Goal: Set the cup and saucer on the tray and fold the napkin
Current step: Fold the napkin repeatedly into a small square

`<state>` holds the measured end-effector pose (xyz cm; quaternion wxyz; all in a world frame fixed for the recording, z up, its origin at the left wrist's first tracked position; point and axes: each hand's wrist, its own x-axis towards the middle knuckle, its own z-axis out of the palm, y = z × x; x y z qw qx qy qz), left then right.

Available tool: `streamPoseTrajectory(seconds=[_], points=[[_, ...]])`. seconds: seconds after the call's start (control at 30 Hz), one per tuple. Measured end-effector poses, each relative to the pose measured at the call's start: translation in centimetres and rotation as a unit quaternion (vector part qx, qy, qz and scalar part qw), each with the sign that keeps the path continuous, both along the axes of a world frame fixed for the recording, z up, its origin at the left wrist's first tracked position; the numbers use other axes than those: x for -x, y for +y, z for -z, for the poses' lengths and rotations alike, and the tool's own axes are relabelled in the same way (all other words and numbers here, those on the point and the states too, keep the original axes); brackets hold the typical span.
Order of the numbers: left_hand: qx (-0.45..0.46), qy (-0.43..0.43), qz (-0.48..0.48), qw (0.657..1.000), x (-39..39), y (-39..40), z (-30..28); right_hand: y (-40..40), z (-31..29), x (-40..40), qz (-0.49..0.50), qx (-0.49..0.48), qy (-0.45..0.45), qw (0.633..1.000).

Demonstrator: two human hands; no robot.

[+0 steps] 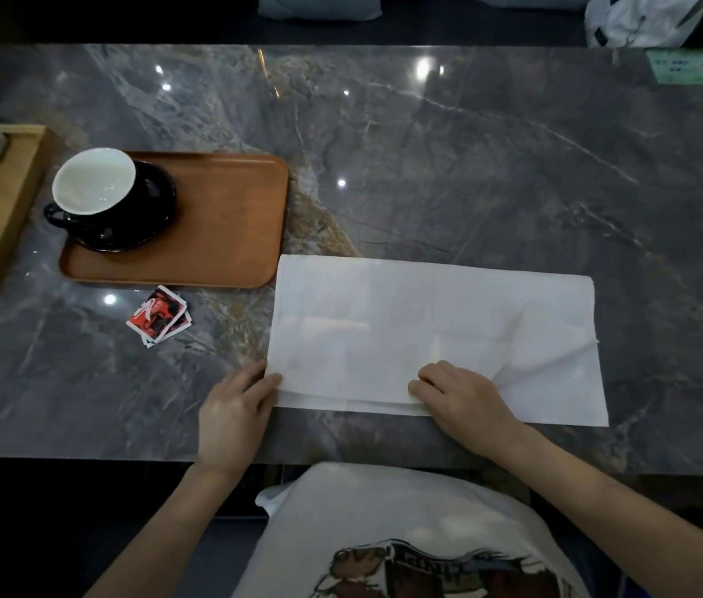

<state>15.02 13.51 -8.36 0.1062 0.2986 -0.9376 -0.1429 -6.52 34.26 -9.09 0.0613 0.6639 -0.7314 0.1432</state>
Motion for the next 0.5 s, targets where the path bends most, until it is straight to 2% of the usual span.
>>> streamPoseTrajectory(seconds=[0.17,0.5], points=[[-0.031,0.029,-0.01,0.999,-0.3,-0.1,0.1,0.1,0.3,-0.4,-0.018,-0.012,-0.003,1.0],[-0.008,0.061,0.092,0.994,-1.6,-0.3,0.6,0.3,1.1,-1.1,0.002,-0.023,-0.008,1.0]])
